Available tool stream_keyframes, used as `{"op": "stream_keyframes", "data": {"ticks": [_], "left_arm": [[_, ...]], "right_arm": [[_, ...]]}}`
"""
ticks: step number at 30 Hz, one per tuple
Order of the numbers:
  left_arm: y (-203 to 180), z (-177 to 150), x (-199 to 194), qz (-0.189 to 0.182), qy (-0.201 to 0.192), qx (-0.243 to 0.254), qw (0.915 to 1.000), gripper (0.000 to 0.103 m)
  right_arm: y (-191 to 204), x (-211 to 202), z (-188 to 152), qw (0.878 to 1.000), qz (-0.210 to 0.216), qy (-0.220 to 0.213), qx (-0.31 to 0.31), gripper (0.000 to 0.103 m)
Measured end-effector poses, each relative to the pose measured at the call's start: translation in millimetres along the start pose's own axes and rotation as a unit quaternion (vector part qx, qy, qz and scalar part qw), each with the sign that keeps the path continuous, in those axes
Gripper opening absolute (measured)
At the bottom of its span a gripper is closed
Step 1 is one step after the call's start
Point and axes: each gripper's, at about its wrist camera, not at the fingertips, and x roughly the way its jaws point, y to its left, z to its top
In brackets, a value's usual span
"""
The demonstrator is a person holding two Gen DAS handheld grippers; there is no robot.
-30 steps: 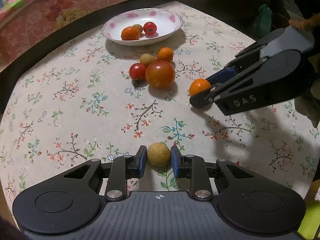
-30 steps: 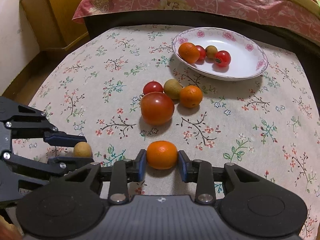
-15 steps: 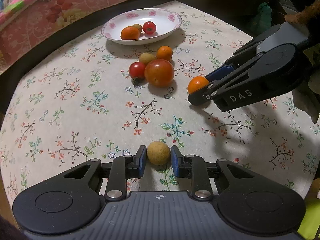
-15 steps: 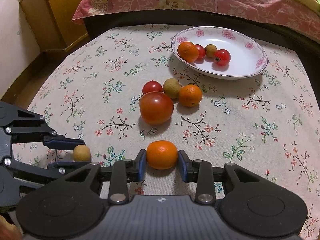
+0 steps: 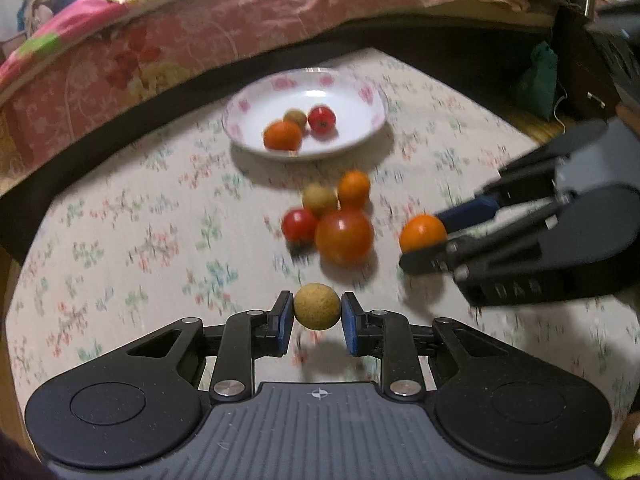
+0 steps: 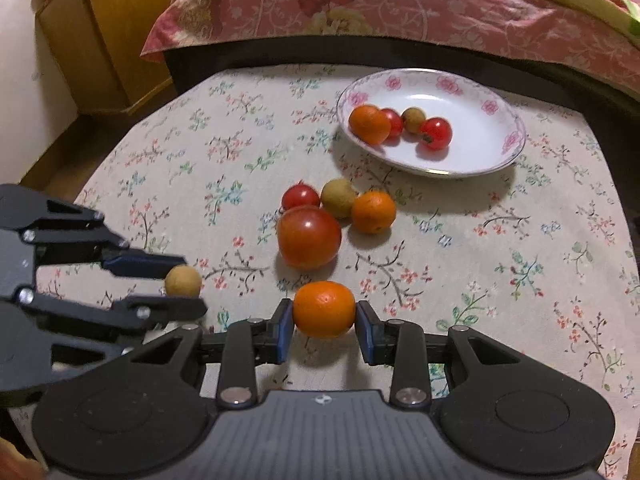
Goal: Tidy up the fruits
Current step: 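Carry the brown fruit and orange over the white plate and open both tools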
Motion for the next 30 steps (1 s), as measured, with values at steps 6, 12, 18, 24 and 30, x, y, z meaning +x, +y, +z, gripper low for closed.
{"op": "stream_keyframes", "data": {"ticks": [6,12,18,24,30], "left_arm": [[-0.4,24.6,7.5,0.0,-0.019,-0.005,0.9998,0.033],[4.9,50.3,15.6,0.002,-0.041,-0.014,0.9991,0.033],[10.5,71.9,27.1,0.01,-0.054,-0.014,0.9984,0.033],[16.8,87.3,44.6,0.009,-0.058,-0.02,0.9981,0.033],[21.1,99.9,60.4,0.005,-0.062,-0.023,0.9978,0.032]], "right_arm": [[-7.7,-7.9,6.3,1.0,-0.005,-0.016,0.012,0.033],[-17.7,-13.1,25.7,0.999,-0.016,-0.04,0.027,0.033],[-32.0,-13.2,44.9,0.997,-0.028,-0.059,0.041,0.033],[-47.7,-0.9,62.4,0.996,-0.037,-0.063,0.049,0.033],[-62.7,10.9,71.9,0.995,-0.049,-0.063,0.054,0.033]]}}
